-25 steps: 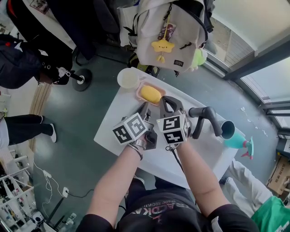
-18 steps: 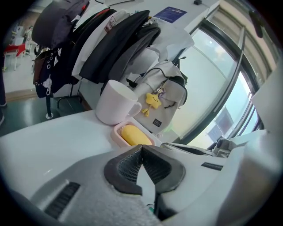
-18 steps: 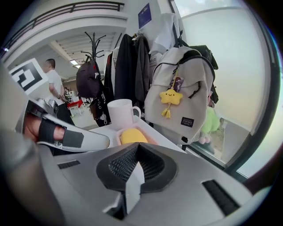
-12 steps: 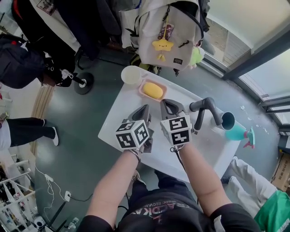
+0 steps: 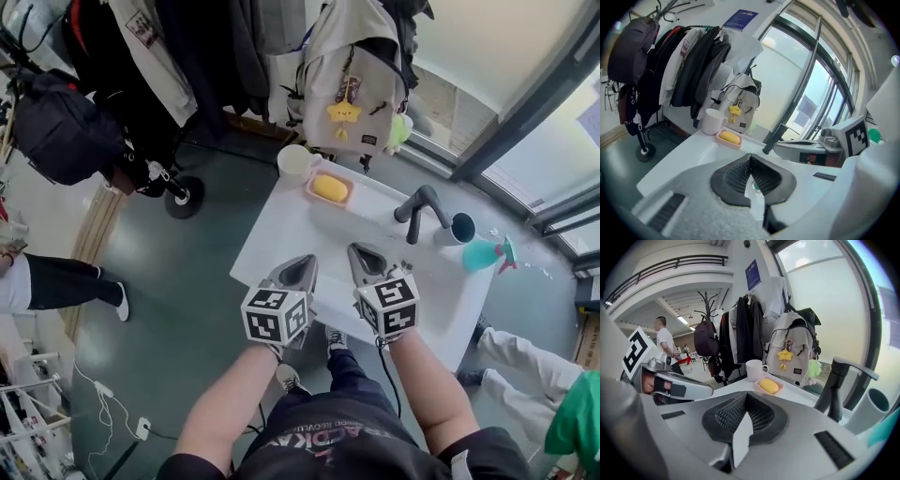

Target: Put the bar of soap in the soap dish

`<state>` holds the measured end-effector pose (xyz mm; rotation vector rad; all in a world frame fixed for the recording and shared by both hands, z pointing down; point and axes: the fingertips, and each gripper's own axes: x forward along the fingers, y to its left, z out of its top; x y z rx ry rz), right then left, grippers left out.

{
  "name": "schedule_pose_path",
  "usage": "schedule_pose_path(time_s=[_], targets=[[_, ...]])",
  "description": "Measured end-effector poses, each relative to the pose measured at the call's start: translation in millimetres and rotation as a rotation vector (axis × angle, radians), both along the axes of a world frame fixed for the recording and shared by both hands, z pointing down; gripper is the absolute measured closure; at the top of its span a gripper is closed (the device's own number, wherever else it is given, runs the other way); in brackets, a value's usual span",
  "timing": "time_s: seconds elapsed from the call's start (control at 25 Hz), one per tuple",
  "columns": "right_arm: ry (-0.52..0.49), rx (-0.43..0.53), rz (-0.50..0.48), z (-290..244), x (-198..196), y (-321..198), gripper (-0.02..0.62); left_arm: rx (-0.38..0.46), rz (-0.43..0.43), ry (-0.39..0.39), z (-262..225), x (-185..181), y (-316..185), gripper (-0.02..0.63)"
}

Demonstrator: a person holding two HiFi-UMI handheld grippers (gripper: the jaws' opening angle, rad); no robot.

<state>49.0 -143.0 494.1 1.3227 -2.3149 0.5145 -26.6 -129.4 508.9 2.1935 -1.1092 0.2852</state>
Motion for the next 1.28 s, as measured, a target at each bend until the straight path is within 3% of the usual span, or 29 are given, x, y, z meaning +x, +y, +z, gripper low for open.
schedule_pose_path(time_s=[0.36,0.84,1.28], targets=[[-0.060,0.048,-0.008,-53,-42,119,0.583,0.037,0.049,0.056,-46,-54,120,0.597],[-0.101,0.033,-0.049,-65,-94,260,0.583,0.037,0.012,0.099,-59,-125,243,0.597],[-0.133,0.026,-0.042,-61,-115,349,0.584,0.067,0.058,0.095,-68,-134,314,0.597]])
